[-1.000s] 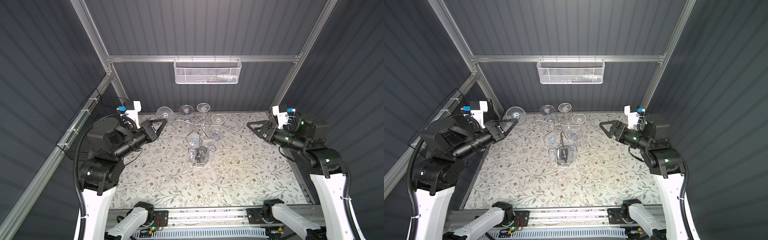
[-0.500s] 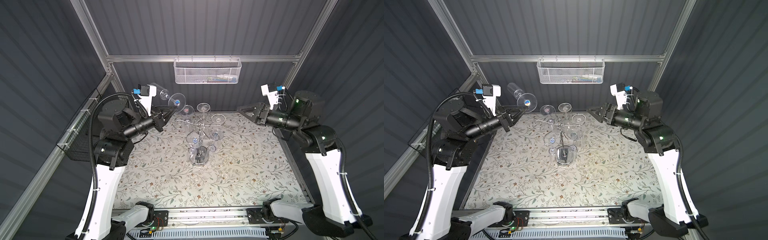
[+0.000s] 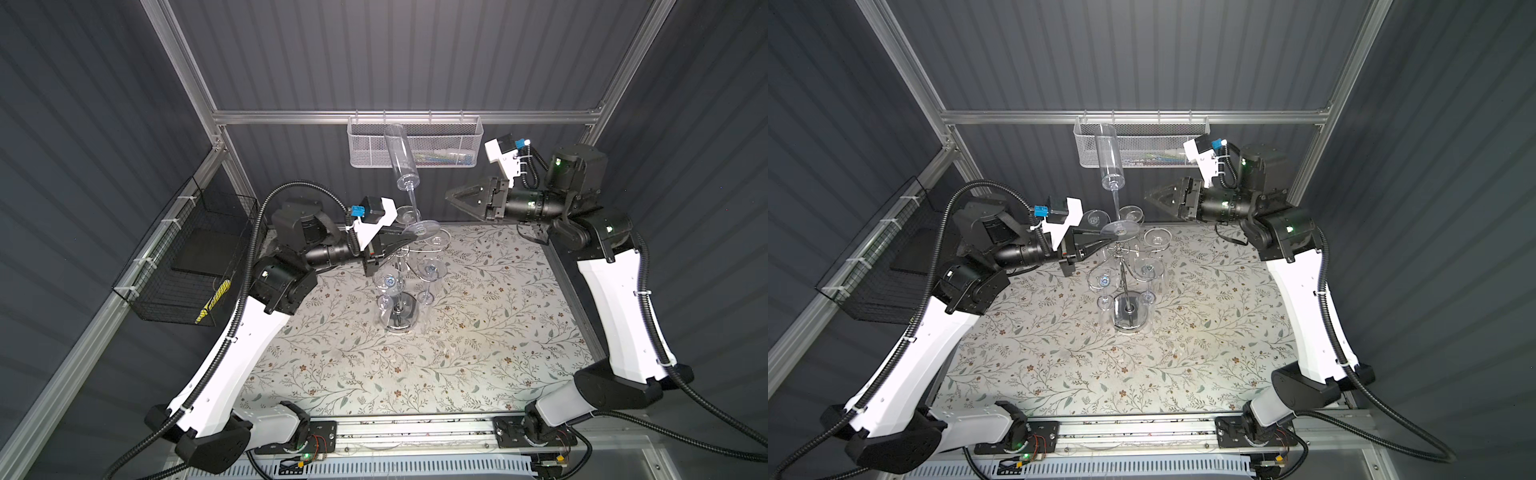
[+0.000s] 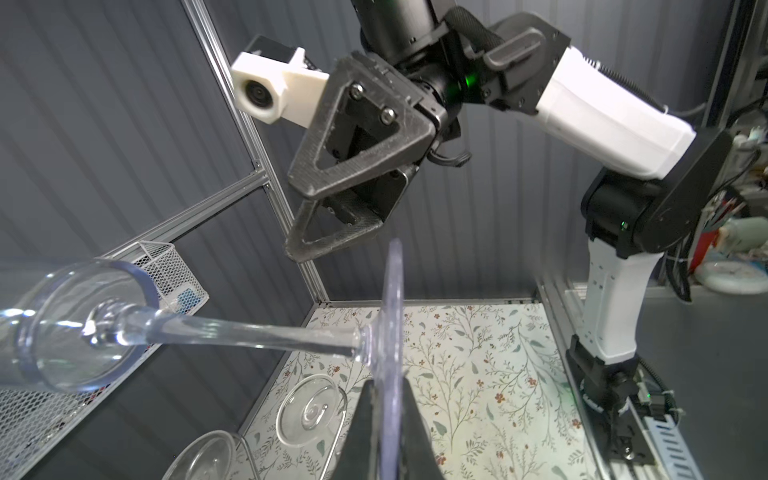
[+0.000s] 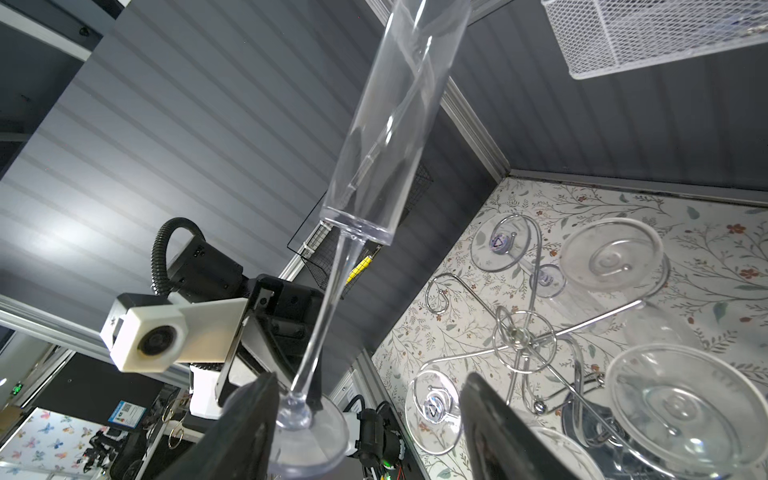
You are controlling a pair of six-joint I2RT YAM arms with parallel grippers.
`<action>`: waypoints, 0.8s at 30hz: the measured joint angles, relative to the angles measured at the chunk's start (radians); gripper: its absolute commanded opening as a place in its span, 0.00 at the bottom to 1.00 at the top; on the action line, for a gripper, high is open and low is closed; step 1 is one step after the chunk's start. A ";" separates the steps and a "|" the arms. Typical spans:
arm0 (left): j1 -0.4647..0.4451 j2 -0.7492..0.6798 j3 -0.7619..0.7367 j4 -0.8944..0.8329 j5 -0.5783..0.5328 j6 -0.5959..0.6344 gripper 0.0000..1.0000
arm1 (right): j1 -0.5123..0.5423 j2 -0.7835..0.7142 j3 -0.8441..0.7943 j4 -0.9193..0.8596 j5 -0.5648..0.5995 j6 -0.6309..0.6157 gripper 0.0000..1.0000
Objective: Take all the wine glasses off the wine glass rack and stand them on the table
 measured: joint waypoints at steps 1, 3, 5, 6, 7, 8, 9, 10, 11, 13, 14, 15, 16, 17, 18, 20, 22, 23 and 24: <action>-0.006 0.010 0.003 -0.008 -0.005 0.022 0.00 | 0.003 0.005 0.000 -0.006 -0.004 -0.003 0.66; -0.021 0.032 0.014 -0.026 -0.017 0.072 0.00 | 0.013 0.015 0.000 -0.019 -0.014 -0.012 0.64; -0.034 0.050 0.026 -0.041 -0.031 0.113 0.00 | 0.022 0.021 0.000 -0.034 -0.019 -0.022 0.61; -0.041 0.056 0.028 -0.047 -0.039 0.132 0.00 | 0.026 0.022 0.000 -0.041 -0.021 -0.026 0.59; -0.048 0.060 0.030 -0.053 -0.046 0.149 0.00 | 0.028 0.023 0.000 -0.045 -0.022 -0.030 0.57; -0.056 0.064 0.031 -0.061 -0.053 0.166 0.00 | 0.031 0.023 0.000 -0.050 -0.024 -0.035 0.56; -0.064 0.067 0.033 -0.067 -0.061 0.180 0.00 | 0.033 0.023 0.000 -0.054 -0.026 -0.039 0.55; -0.072 0.071 0.037 -0.074 -0.068 0.196 0.00 | 0.036 0.023 0.000 -0.057 -0.026 -0.042 0.54; -0.079 0.074 0.040 -0.080 -0.074 0.210 0.00 | 0.037 0.023 0.000 -0.058 -0.027 -0.045 0.53; -0.088 0.075 0.042 -0.088 -0.085 0.232 0.00 | 0.041 0.024 -0.001 -0.064 -0.026 -0.052 0.50; -0.092 0.075 0.042 -0.090 -0.092 0.241 0.00 | 0.044 0.025 -0.001 -0.068 -0.026 -0.055 0.50; -0.095 0.075 0.042 -0.091 -0.095 0.248 0.00 | 0.047 0.026 -0.001 -0.071 -0.026 -0.058 0.49; -0.098 0.075 0.042 -0.092 -0.099 0.256 0.00 | 0.050 0.028 -0.002 -0.073 -0.026 -0.061 0.47; -0.100 0.075 0.042 -0.093 -0.101 0.262 0.00 | 0.052 0.030 -0.003 -0.075 -0.026 -0.063 0.46; -0.101 0.075 0.042 -0.095 -0.103 0.267 0.00 | 0.054 0.031 -0.006 -0.077 -0.026 -0.066 0.45; -0.104 0.075 0.042 -0.100 -0.110 0.277 0.00 | 0.059 0.034 -0.012 -0.081 -0.025 -0.069 0.42; -0.106 0.075 0.042 -0.105 -0.117 0.283 0.00 | 0.065 0.035 -0.017 -0.087 -0.025 -0.075 0.38; -0.108 0.075 0.042 -0.106 -0.119 0.285 0.00 | 0.068 0.037 -0.018 -0.089 -0.025 -0.076 0.36; -0.108 0.075 0.042 -0.107 -0.121 0.288 0.00 | 0.071 0.038 -0.019 -0.090 -0.025 -0.076 0.34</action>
